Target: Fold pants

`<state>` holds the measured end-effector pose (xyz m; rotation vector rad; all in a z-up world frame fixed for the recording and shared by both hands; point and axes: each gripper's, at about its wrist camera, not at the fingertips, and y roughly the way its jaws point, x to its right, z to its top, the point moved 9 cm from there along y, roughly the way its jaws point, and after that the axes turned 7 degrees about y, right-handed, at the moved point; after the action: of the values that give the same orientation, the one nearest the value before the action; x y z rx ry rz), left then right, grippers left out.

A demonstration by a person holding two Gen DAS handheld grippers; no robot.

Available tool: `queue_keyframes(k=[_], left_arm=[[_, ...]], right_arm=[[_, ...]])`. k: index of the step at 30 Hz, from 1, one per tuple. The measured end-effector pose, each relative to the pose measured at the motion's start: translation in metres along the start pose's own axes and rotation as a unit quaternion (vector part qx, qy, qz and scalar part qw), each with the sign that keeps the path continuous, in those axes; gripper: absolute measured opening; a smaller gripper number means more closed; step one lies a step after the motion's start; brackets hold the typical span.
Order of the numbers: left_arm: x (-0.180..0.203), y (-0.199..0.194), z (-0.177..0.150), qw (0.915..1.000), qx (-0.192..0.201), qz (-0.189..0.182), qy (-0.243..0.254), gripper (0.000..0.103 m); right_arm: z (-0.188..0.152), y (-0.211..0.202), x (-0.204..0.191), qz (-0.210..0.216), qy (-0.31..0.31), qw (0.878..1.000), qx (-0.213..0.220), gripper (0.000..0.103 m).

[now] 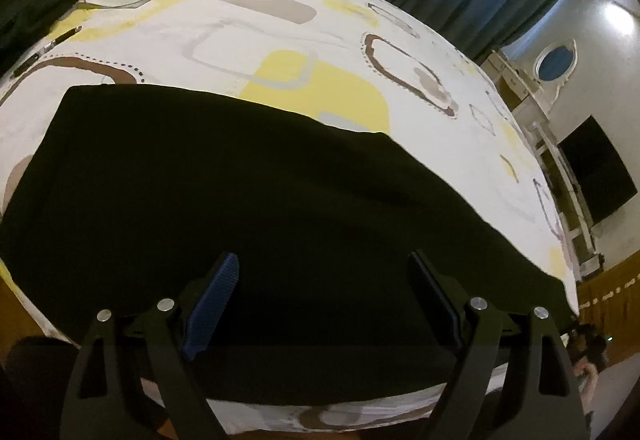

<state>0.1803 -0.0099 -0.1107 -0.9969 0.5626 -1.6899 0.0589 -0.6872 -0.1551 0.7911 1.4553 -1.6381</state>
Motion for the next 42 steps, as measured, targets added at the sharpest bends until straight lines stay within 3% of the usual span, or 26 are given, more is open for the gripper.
queue_keyframes(k=[4,16,30,42], left_arm=[[-0.004,0.005,0.001,0.9999,0.000,-0.011,0.009,0.085],[0.002,0.018,-0.010,0.9949,-0.002,0.021,0.099,0.090],[-0.003,0.013,-0.008,0.9963,0.002,-0.017,0.084,0.090],[-0.003,0.000,-0.005,0.9974,-0.008,-0.044,0.057,0.090]], right_arm=[[-0.011,-0.011,-0.017,0.008,-0.018,1.000,0.001,0.013],[-0.054,-0.021,-0.083,0.025,-0.090,0.996,-0.013,0.013],[-0.141,-0.011,-0.146,0.051,-0.165,0.983,-0.065,0.013],[-0.219,0.003,-0.172,0.062,-0.206,0.969,-0.123,0.013]])
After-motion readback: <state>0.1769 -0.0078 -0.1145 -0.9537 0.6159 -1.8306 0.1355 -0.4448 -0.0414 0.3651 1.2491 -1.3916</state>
